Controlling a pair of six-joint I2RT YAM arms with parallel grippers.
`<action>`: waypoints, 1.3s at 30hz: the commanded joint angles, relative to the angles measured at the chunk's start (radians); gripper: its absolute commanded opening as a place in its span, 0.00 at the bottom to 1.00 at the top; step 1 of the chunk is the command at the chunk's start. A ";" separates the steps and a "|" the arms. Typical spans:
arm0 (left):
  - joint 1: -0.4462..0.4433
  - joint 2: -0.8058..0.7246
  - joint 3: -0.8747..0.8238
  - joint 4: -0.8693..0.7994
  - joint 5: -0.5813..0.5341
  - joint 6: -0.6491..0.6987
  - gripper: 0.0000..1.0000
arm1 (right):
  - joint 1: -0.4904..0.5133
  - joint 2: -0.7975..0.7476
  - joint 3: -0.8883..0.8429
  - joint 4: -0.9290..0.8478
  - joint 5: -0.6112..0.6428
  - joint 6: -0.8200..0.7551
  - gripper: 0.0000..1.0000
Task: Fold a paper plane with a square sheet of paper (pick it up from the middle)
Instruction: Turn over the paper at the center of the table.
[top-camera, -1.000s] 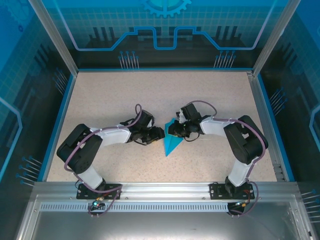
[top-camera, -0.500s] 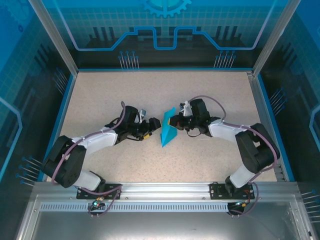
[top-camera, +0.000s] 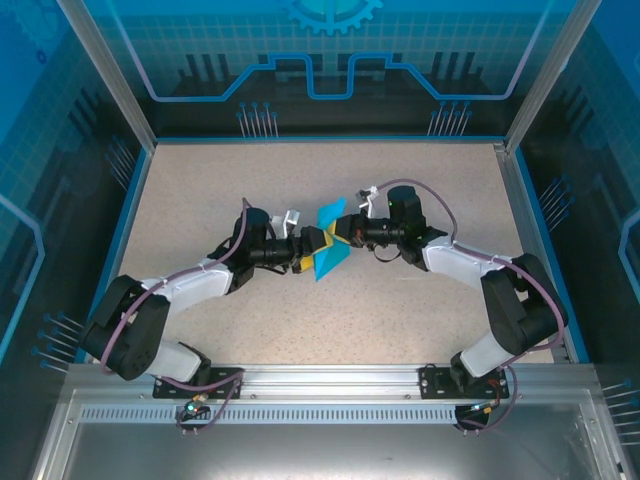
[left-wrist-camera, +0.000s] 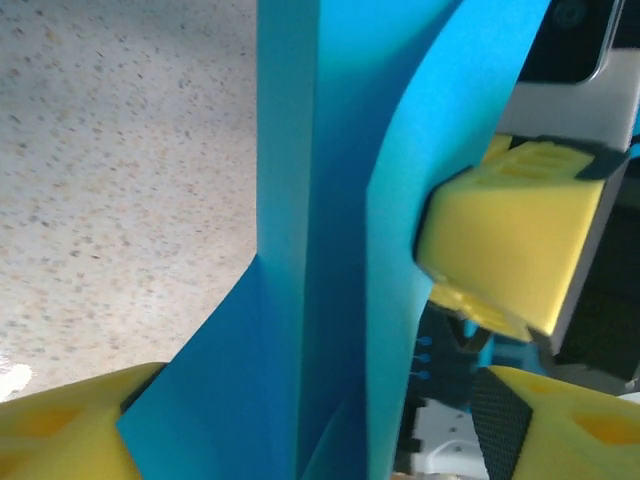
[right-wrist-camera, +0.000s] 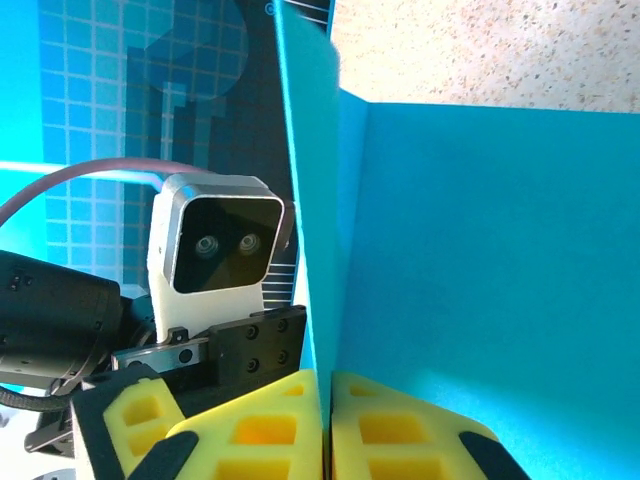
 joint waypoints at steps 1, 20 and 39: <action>0.006 -0.030 -0.019 0.132 0.047 -0.057 0.58 | -0.009 -0.028 0.019 0.033 -0.041 0.030 0.08; 0.004 -0.106 -0.046 0.093 -0.017 0.007 0.16 | -0.019 -0.052 0.002 -0.019 -0.064 -0.002 0.21; -0.088 -0.067 0.367 -1.054 -0.737 0.567 0.06 | -0.035 -0.375 -0.004 -0.733 0.540 -0.348 0.87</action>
